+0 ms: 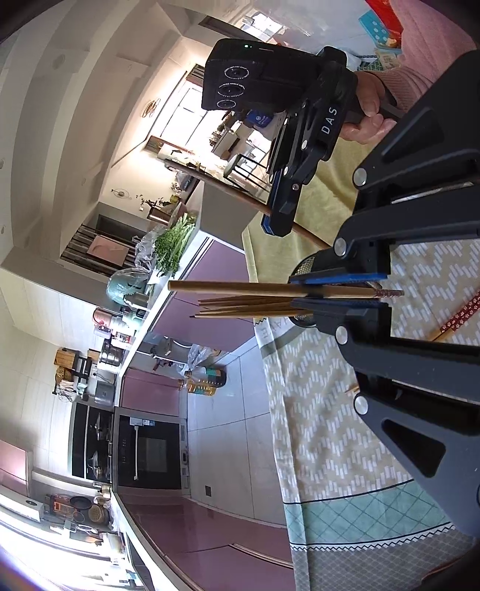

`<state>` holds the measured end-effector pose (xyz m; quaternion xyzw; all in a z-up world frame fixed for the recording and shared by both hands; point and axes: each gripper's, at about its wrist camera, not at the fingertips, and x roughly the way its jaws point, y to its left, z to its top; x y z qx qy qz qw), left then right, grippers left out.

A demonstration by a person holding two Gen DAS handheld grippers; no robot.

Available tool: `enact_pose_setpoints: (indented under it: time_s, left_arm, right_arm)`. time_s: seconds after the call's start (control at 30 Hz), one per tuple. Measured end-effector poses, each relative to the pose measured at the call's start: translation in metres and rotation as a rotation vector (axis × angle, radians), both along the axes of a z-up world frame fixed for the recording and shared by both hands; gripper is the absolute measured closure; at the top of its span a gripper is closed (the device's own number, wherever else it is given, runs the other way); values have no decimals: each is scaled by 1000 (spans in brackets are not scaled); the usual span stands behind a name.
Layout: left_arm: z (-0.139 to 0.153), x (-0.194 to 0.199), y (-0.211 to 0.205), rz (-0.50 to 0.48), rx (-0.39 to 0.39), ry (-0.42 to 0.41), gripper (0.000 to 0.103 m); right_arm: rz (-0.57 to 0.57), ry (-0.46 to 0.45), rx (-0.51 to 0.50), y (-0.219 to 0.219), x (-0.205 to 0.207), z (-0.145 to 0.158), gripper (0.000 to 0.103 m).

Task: Organize utensils
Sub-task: 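Lower the left gripper's chopstick into the cup and open while the right gripper releases its own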

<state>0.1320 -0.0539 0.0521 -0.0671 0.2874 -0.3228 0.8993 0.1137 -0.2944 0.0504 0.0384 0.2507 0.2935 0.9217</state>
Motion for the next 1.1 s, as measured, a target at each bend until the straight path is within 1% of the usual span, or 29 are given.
enact_pose_setpoints:
  time_s: [0.37, 0.57, 0.77, 0.97, 1.1]
  left_arm:
    - [36, 7, -15, -14, -6, -77, 96]
    - [45, 15, -20, -9, -18, -95, 96]
    - [45, 24, -26, 4, -24, -108, 96]
    - [37, 33, -30, 4, -26, -96, 96]
    - [30, 34, -33, -7, -18, -79, 96]
  right_arm:
    - [-22, -60, 8, -14, 8, 23, 97]
    - [-33, -80, 22, -18, 11, 29, 97]
    - [-38, -90, 35, -18, 15, 29, 97]
    - [-49, -90, 35, -16, 26, 27, 97]
    - [-56, -70, 24, -15, 31, 20, 97]
